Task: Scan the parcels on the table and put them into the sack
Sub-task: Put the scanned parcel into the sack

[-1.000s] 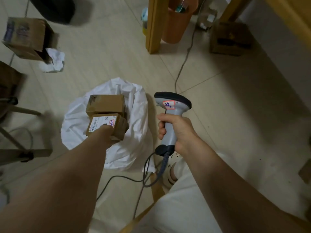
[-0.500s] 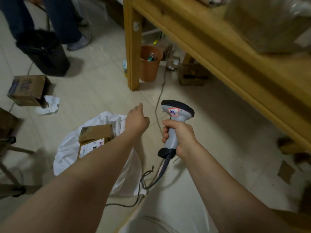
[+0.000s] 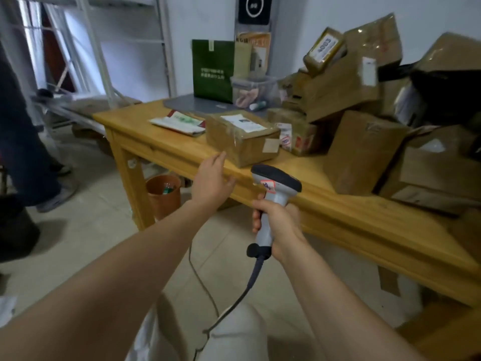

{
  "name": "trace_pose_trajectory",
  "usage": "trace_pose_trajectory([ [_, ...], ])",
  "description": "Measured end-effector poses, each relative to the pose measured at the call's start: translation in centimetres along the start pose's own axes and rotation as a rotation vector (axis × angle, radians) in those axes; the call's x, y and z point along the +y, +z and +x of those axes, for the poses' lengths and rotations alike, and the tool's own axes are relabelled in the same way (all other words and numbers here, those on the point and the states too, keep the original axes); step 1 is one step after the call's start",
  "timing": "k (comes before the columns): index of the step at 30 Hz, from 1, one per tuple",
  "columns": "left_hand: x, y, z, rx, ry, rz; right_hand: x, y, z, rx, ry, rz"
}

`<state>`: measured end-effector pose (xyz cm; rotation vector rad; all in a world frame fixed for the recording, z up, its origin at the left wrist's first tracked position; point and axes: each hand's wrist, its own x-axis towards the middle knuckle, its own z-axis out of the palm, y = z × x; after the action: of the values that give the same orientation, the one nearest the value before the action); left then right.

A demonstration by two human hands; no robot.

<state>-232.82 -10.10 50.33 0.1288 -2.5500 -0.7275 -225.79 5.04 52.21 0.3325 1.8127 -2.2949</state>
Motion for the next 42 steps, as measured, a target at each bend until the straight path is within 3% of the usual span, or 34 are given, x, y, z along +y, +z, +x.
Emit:
trace_pose_trajectory([
  [5, 4.0, 0.2, 5.5, 0.042, -0.176, -0.129, -2.9, -1.2, 1.6, -0.002, -0.029, 0.046],
  [11, 4.7, 1.9, 10.7, -0.199, 0.055, 0.295, -4.1, -2.5, 4.0, 0.008, -0.029, 0.063],
  [16, 4.7, 1.2, 10.9, -0.150, 0.159, 0.397, -4.2, -3.3, 4.9, 0.023, -0.016, 0.065],
  [22, 7.1, -0.9, 10.5, -0.039, 0.063, -0.154, -4.0, -3.4, 5.3, 0.037, -0.022, 0.092],
  [24, 6.2, -1.9, 12.0, -0.141, 0.037, 0.040, -3.9, -3.5, 5.2, 0.039, -0.031, 0.094],
  [26, 4.4, -2.5, 13.0, -0.370, -0.044, 0.325, -3.9, -3.5, 5.2, 0.043, -0.040, 0.095],
  [28, 3.2, -2.5, 13.0, -0.489, -0.109, 0.443, -4.0, -3.5, 5.2, 0.045, -0.050, 0.100],
  [34, 5.8, -3.3, 12.3, -0.208, 0.093, 0.671, -4.5, -2.6, 6.2, 0.091, -0.099, 0.154],
  [36, 5.1, -3.0, 12.6, -0.187, 0.067, 0.601, -4.3, -2.1, 6.5, 0.120, -0.136, 0.150],
  [40, 4.0, -2.4, 12.2, -0.393, -0.068, 0.118, -4.0, -1.8, 6.7, 0.182, -0.183, 0.177],
  [42, 4.2, -2.3, 12.4, -0.314, -0.088, 0.030, -4.4, -1.8, 6.9, 0.185, -0.195, 0.184],
])
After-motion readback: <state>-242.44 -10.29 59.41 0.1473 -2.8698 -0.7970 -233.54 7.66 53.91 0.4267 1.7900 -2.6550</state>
